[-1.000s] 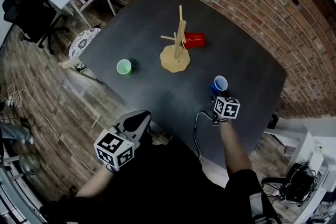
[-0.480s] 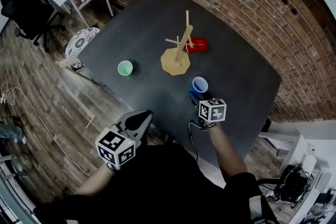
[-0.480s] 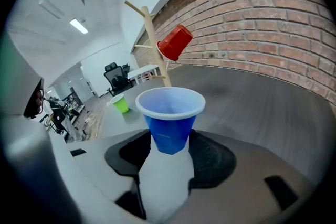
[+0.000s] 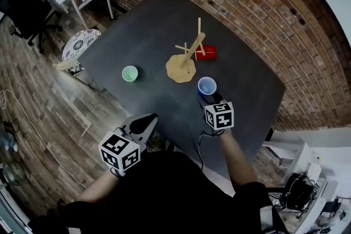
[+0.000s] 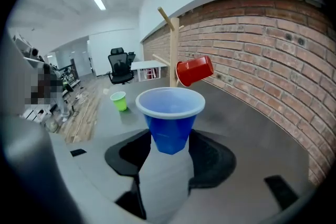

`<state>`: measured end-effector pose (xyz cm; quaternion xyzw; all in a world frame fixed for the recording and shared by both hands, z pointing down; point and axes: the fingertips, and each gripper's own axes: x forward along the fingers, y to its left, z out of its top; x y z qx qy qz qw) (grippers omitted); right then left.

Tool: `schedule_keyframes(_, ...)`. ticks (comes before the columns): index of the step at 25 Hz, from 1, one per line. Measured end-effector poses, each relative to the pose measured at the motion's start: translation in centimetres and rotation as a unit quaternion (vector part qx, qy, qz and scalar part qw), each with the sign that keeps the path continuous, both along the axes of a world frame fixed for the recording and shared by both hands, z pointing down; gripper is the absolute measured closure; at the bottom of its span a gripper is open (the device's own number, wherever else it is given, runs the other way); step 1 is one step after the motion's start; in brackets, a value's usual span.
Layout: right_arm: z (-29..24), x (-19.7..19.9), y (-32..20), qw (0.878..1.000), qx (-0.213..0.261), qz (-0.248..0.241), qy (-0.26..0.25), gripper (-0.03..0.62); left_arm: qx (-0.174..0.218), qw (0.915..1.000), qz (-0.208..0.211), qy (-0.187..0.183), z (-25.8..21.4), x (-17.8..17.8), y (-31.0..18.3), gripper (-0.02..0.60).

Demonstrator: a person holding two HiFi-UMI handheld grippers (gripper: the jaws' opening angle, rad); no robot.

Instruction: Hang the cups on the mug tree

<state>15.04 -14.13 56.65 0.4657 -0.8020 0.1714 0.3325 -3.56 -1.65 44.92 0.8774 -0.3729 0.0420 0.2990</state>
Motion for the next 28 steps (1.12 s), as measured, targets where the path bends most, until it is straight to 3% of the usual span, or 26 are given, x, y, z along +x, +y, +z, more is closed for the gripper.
schedule_keyframes(12,-1.5,0.0,-0.5,0.997,0.009,0.015,0.08,0.344,0.004,0.9996,0.011,0.027,-0.2,-2.0,-1.3,0.56)
schedule_keyframes(16,-3.7,0.3,-0.6,0.996,0.024,0.034,0.076,0.344,0.003,0.9994,0.015,0.032,-0.2,-3.0,-1.8,0.56)
schedule_keyframes(21,-5.7,0.2,-0.1,0.994,0.03,0.047,0.098,0.344,0.004,0.9982,0.05,0.032,-0.4,-3.4,-2.5,0.56)
schedule_keyframes(28,-2.9,-1.4,0.7,0.986,-0.041,0.018,0.162,0.344,-0.002,0.9956,0.088,0.032,0.4,-4.9,-2.9,0.56)
